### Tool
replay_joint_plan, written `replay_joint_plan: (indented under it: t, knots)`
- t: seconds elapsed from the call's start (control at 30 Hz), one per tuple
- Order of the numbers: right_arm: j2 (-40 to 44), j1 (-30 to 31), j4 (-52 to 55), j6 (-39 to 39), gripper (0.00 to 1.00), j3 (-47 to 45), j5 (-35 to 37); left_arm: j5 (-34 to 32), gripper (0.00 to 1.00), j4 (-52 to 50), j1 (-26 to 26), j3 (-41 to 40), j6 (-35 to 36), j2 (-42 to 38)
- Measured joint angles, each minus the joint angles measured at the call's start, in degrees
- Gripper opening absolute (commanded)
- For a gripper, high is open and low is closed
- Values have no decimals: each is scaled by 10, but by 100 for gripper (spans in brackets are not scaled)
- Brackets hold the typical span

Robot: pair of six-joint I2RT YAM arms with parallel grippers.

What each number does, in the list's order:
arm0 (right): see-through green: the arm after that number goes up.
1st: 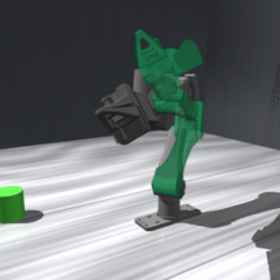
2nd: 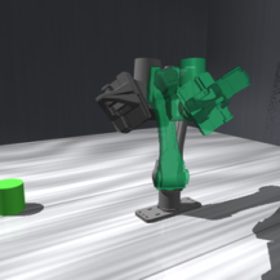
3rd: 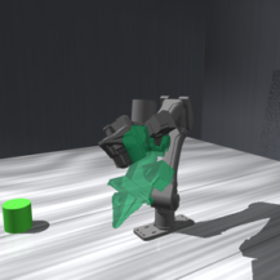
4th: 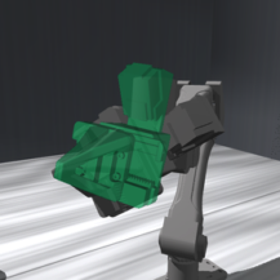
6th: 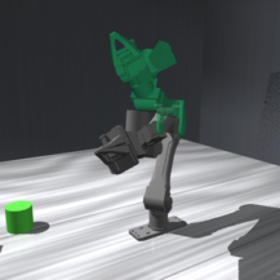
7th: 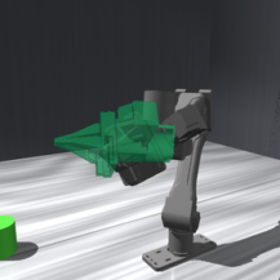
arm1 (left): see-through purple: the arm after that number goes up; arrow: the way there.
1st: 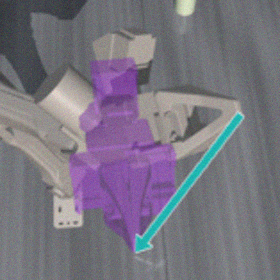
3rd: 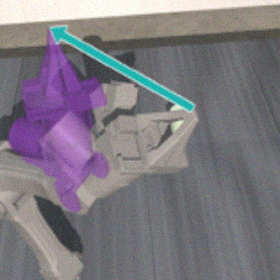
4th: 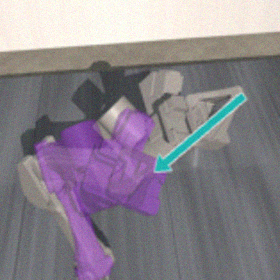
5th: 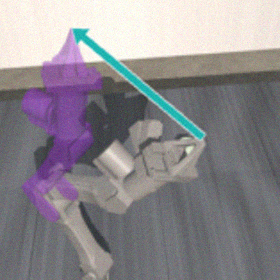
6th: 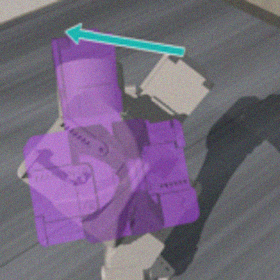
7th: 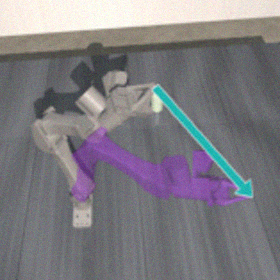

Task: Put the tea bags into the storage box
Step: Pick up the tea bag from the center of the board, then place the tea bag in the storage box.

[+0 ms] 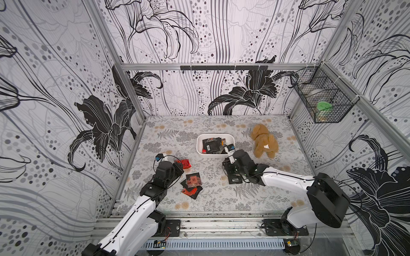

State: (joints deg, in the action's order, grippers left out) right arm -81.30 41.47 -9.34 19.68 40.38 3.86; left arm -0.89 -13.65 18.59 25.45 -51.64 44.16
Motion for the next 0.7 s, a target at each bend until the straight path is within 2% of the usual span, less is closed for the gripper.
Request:
replay_joint_plan:
  t: [0.07,0.17,0.27,0.37,0.57,0.7]
  knots:
    - [32,-33,-35,6,33,-52,8,4,0,-7,0,21,0,0]
    - [57,-32,-77,15,36,-106,9,17,0,2,2,50,-3,15]
    - [59,-29,-108,23,39,-124,9,22,0,19,13,90,-7,64]
    - [54,-29,-140,35,42,-125,6,14,0,34,43,146,-11,140]
    - [51,-29,-170,37,44,-127,1,-42,0,55,145,306,-3,337]
    - [83,-29,-195,39,45,-159,8,-45,0,69,173,408,3,469]
